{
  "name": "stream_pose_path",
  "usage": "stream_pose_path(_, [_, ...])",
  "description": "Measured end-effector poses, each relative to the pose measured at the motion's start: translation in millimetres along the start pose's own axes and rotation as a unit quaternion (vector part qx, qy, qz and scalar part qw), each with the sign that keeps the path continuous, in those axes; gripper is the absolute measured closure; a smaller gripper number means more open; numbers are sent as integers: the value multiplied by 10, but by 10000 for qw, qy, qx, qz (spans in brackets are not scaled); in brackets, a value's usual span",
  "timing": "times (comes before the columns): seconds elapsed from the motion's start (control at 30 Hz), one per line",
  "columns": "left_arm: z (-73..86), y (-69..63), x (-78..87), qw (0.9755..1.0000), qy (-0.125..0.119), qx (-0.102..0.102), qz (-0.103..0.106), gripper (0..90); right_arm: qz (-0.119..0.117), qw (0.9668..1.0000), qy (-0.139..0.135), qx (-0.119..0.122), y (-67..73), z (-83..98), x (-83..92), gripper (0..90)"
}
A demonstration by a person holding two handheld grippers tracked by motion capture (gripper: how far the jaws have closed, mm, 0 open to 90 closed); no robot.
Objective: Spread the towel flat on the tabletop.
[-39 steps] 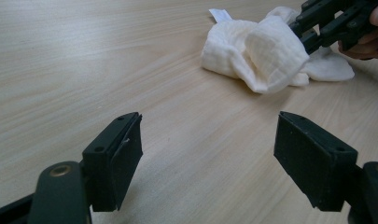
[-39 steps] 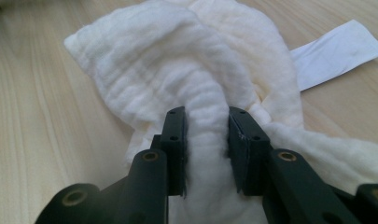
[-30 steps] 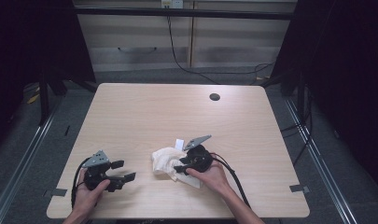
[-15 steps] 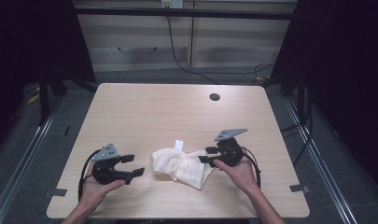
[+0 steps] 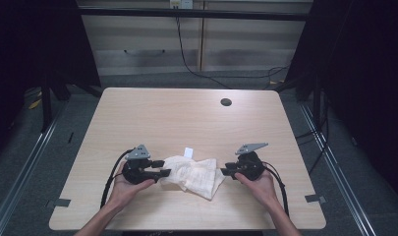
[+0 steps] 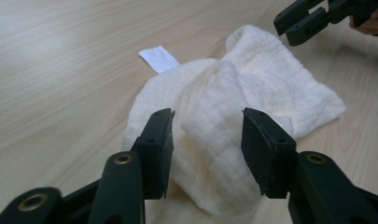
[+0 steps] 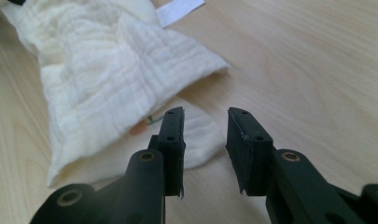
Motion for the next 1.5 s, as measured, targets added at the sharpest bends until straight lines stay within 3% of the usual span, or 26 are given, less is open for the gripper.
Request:
stream_pose_path(0.13, [22,34,-62,9998,197,-11,35,679,26,10000,49,38,16,18,-112,551])
stream_pose_path(0.23, [54,21,-121,9992,409,-10,9,731,54,9999,54,110,44,9,-147,540])
stream_pose_path(0.3, [71,8,-146,9988,481,-36,-11,767,209,9995,58,225,75,-6,-162,577])
stream_pose_path(0.4, [87,0,-158,9986,524,-58,-20,784,209,9994,82,252,93,4,-158,614])
stream_pose_path(0.43, [94,-2,-159,9985,536,-50,-42,794,223,9993,116,291,98,15,-149,686])
stream_pose_path(0.47, [102,0,-161,9986,535,-51,-2,794,223,9993,116,291,98,15,-149,686])
stream_pose_path(0.5, [120,7,-161,9986,536,-28,23,794,154,9995,77,269,106,19,-154,773])
stream_pose_path(0.57, [128,11,-157,9985,545,-43,22,794,116,9996,66,266,109,17,-156,801])
stream_pose_path(0.63, [137,11,-155,9986,520,-37,29,794,-88,9997,-32,216,109,2,-155,875])
stream_pose_path(0.8, [153,0,-152,9987,507,-57,18,793,-303,9993,-236,34,71,-9,-88,884])
stream_pose_path(0.83, [155,1,-152,9988,492,-38,40,788,-324,9987,-398,-35,52,-17,-33,885])
stream_pose_path(0.93, [164,-17,-142,9987,498,-12,44,770,-275,9982,-531,-60,35,-36,37,886])
stream_pose_path(0.97, [154,-41,-131,9985,526,-73,91,671,-258,9972,-687,-110,19,-66,121,887])
stream_pose_path(1.03, [130,-88,-98,9986,486,-121,165,659,-223,9971,-717,-108,20,-85,155,887])
stream_pose_path(1.07, [107,-116,-70,9987,418,-160,223,618,-107,9962,-860,-41,23,-164,271,887])
stream_pose_path(1.13, [67,-142,-10,9993,257,-191,177,589,-106,9954,-949,-43,30,-213,327,887])
stream_pose_path(1.23, [44,-107,86,9999,5,-80,67,497,-14,9938,-1104,150,82,-432,506,887])
stream_pose_path(1.27, [44,-107,86,9999,5,-80,67,480,-14,9938,-1104,150,82,-432,506,887])
stream_pose_path(1.3, [49,-83,103,10000,-7,-25,50,462,18,9926,-1190,225,99,-548,583,888])
stream_pose_path(1.5, [83,71,200,9992,-242,320,10,423,99,9902,-1347,345,136,-821,745,888])
Point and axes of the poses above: each handheld gripper's, and its own axes: x roughly backward along the jaws, z roughly out of its underside, y roughly to its left, the point moved 2 cm from there along -x, roughly forward along the jaws, and after that the axes turned 15 degrees about y, right-handed, at the moved point
